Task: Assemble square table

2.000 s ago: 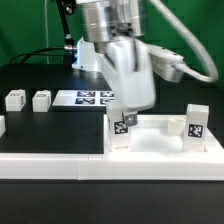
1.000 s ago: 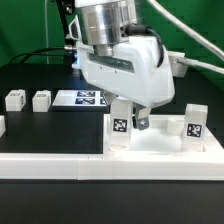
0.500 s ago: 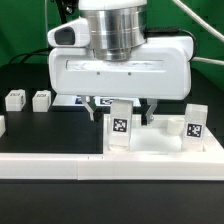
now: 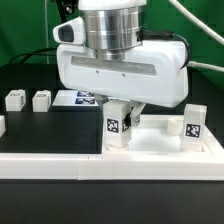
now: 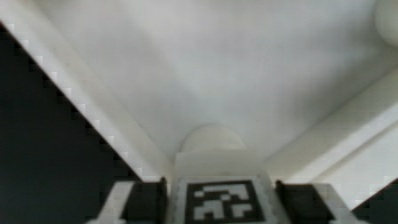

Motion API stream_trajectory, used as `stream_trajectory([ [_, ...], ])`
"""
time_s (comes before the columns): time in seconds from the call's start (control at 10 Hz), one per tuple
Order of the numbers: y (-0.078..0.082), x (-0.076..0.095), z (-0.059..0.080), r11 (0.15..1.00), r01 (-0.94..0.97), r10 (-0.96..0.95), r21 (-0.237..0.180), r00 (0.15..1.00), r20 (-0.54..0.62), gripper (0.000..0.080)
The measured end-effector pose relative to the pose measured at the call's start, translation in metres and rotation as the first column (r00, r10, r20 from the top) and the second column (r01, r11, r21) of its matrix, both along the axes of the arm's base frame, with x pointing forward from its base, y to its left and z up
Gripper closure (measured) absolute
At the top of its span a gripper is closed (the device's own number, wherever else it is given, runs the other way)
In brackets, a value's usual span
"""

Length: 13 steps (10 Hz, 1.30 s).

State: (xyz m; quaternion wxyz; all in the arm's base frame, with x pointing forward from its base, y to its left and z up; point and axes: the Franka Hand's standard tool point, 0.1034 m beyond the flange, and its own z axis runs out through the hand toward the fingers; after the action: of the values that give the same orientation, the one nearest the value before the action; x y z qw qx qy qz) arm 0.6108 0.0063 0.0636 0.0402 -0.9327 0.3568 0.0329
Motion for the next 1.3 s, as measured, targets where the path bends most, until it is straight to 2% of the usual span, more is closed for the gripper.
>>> stream_trajectory([
  [0.2,0.001,0.000,0.000,0.988,0.153,-0.153,-0.005,0.988,-0.015,0.0511],
  [0.4,-0.002,0.004,-0.001,0.922,0.388,-0.388,-0.012,0.921,-0.019,0.0511],
  [0.6,0.004,0.008,-0.001,0.780,0.626,-0.626,-0.023,0.779,-0.026,0.0509],
  [0.7,0.009,0.011,-0.002,0.642,0.767,-0.766,0.004,0.642,-0.032,0.0509],
  [0.8,0.012,0.013,-0.003,0.551,0.834,-0.833,0.009,0.551,-0.039,0.0509],
  [1.0,0.013,0.015,-0.003,0.442,0.897,-0.896,0.012,0.442,-0.048,0.0509],
  [1.2,0.013,0.014,-0.003,0.476,0.879,-0.878,0.014,0.476,-0.044,0.0509],
  [1.3,0.013,0.014,-0.003,0.479,0.878,-0.877,0.015,0.479,-0.044,0.0319],
])
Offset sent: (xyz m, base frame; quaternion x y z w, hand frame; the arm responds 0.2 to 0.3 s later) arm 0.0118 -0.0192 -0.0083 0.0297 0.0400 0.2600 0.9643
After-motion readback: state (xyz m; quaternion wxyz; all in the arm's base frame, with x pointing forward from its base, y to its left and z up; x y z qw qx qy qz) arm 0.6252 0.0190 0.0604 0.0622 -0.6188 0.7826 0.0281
